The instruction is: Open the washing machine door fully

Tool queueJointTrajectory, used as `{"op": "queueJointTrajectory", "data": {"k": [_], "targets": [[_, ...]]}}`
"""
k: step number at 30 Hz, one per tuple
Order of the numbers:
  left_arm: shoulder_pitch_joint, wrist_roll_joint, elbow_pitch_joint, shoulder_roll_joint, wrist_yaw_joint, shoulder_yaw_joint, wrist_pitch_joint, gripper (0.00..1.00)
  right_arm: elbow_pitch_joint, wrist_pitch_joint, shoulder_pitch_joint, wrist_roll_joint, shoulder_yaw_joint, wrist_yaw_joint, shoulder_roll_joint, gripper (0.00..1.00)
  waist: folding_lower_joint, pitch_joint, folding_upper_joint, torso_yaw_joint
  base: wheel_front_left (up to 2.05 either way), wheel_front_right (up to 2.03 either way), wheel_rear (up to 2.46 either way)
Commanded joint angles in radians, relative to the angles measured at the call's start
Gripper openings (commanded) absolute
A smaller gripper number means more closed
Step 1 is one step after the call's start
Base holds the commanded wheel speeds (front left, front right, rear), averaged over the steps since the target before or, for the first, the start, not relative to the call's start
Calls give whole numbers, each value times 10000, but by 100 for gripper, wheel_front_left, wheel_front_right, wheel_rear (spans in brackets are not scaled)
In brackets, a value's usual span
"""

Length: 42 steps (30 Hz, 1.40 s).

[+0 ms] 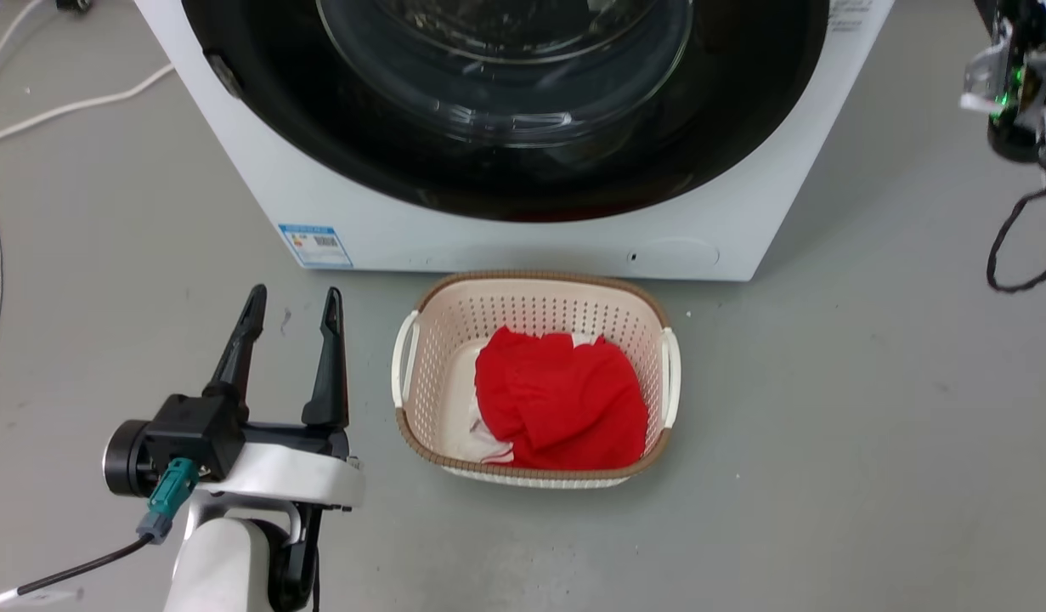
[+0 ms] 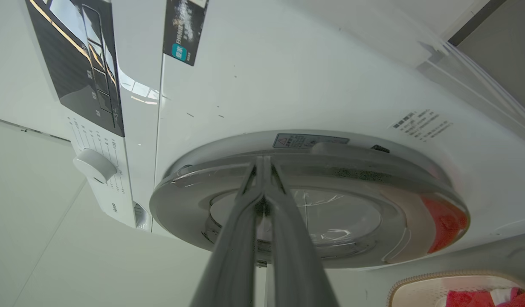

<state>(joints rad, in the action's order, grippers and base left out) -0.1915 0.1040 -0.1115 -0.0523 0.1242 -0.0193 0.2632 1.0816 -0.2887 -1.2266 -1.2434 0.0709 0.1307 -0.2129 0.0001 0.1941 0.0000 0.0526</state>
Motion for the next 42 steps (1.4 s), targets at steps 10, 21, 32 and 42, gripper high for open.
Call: {"op": "queueJointTrajectory", "data": {"k": [10, 21, 32, 42], "targets": [[-865, 239, 485, 18, 50, 163, 25, 100, 1978, -10, -2605, 1543, -767, 0, -86, 0, -1, 1485, 0, 458, 0, 0, 0], [-1299, 288, 806, 20, 67, 253, 25, 100, 2069, 83, -2864, 2728, -498, 0, -227, 0, -1, 2311, 0, 623, 0, 0, 0], [-1398, 269, 854, 20, 73, 327, 25, 100, 2086, -1709, -3170, 2980, 211, 59, 484, 0, -1, 2444, 0, 679, 0, 0, 0], [-1275, 252, 705, 19, 75, 328, 25, 100, 2046, -3061, -3129, 2705, 439, 70, 892, 0, -1, 2212, 0, 485, 0, 0, 0]]}}
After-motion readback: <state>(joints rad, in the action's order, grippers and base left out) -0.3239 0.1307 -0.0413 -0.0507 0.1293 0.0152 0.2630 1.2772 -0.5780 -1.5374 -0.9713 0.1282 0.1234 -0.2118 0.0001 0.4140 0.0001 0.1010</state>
